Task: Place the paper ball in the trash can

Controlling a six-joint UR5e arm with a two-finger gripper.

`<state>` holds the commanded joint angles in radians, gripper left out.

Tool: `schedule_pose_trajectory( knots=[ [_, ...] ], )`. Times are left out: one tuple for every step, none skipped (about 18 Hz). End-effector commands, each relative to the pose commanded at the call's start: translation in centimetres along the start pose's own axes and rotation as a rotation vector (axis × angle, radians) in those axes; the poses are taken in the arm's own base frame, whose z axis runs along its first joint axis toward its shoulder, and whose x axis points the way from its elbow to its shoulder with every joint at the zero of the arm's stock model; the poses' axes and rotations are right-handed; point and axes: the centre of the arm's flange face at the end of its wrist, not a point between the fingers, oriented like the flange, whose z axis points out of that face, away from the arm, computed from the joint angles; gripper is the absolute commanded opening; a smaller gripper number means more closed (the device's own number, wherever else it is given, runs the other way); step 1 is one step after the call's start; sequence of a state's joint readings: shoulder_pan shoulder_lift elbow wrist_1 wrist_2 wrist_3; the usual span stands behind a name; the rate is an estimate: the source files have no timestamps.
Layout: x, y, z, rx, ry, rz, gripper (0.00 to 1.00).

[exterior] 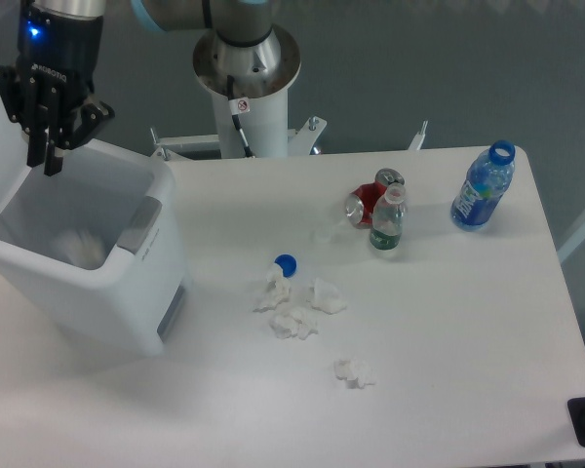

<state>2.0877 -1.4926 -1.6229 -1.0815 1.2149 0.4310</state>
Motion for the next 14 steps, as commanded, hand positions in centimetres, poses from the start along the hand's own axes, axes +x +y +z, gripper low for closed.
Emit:
schedule_pose_trajectory(
  knots=[
    [-0.1, 0.0, 0.0, -0.001, -0.002, -0.001, 0.58],
    [-0.3, 0.1, 0.0, -0.002, -0.005, -0.004, 0.62],
    [-0.8, 0.1, -0.1, 0.000, -0.013, -0.009, 0.75],
    [-1.3, 0.2, 0.0, -0.004, -0.021, 0.005, 0.91],
    [-2.3, 0.5, -0.2, -0.005, -0.031, 0.033, 1.00],
    [-3.5, 0.7, -0.4, -0.003, -0.046, 0.042, 1.00],
    [-4.5, 0.9, -0.6, -0.002, -0.056, 0.037, 1.00],
    [-5.1, 0.9, -0.9, 0.005, -0.066, 0.033, 1.00],
    [-5.5, 0.9, -1.2, 0.010, -0.077, 0.027, 1.00],
    [-6.0, 0.9, -1.5, 0.008, -0.091, 0.021, 1.00],
    [-6.6, 1.1, -1.8, -0.002, -0.117, 0.012, 1.00],
    [-7.0, 1.3, -1.7, -0.019, -0.141, 0.007, 1.00],
    [-7.5, 1.5, -1.6, -0.038, -0.168, 0.006, 1.00],
    [-7.9, 1.7, -1.5, -0.054, -0.191, 0.003, 1.00]
  ],
)
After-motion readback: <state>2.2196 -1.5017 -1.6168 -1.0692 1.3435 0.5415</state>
